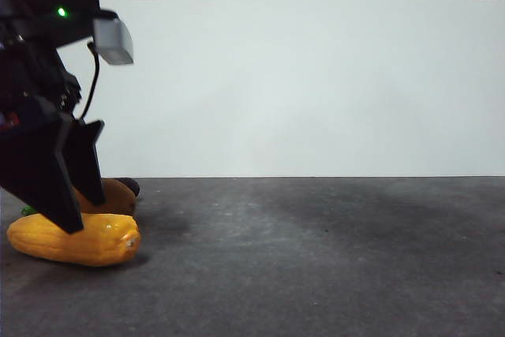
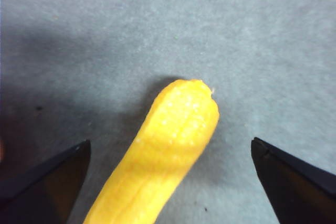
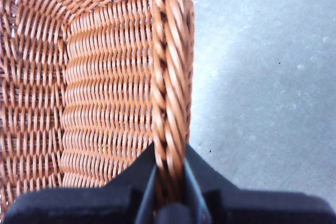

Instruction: Help me put the vegetables on the table into the basket

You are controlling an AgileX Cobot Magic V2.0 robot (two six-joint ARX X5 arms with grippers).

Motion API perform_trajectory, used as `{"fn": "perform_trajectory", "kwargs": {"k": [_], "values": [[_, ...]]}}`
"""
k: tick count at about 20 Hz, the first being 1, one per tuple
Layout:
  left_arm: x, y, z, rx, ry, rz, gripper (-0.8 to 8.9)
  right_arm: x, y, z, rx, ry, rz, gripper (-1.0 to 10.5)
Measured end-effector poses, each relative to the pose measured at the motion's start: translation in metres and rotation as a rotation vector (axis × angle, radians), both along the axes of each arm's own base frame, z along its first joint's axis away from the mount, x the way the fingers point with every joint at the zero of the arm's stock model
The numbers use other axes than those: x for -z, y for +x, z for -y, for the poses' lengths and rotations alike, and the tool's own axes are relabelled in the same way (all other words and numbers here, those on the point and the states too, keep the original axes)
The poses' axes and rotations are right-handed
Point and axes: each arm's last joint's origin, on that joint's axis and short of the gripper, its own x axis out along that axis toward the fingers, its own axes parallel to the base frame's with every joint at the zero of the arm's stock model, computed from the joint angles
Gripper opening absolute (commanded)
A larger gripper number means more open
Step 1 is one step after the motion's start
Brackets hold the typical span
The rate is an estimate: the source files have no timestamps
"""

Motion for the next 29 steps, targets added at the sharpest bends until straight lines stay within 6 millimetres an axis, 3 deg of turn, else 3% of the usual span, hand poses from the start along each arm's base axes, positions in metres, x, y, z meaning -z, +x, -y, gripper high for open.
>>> {"fn": "perform_trajectory", "kwargs": {"k": [4, 7, 11, 20, 24, 29], "values": [[0.015, 0.008, 0.003, -0.004, 0.024, -0.020, 6.12, 0.000, -0.001, 0.000, 0.000, -0.002, -0.003, -0.1], [0.021, 0.011, 0.004, -0.005, 0.028, -0.029, 2.96, 0.000, -0.001, 0.000, -0.001, -0.003, -0.004, -0.1], [0.021, 0.011, 0.004, -0.021, 0.026, -0.037, -0.08, 0.000, -0.001, 0.000, -0.002, -0.004, -0.003, -0.1], [0.013, 0.007, 0.002, -0.120, 0.001, -0.065, -0.07, 0.002, -0.002, 0.002, 0.030, -0.043, -0.019, -0.1], [-0.024, -0.009, -0.004, -0.170, -0.071, 0.033, -0.07, 0.017, 0.004, 0.001, 0.040, -0.066, -0.059, -0.1], [-0.079, -0.051, -0.022, -0.225, -0.178, 0.165, -0.06, 0.072, 0.026, -0.003, 0.079, -0.075, -0.156, -0.1]]}}
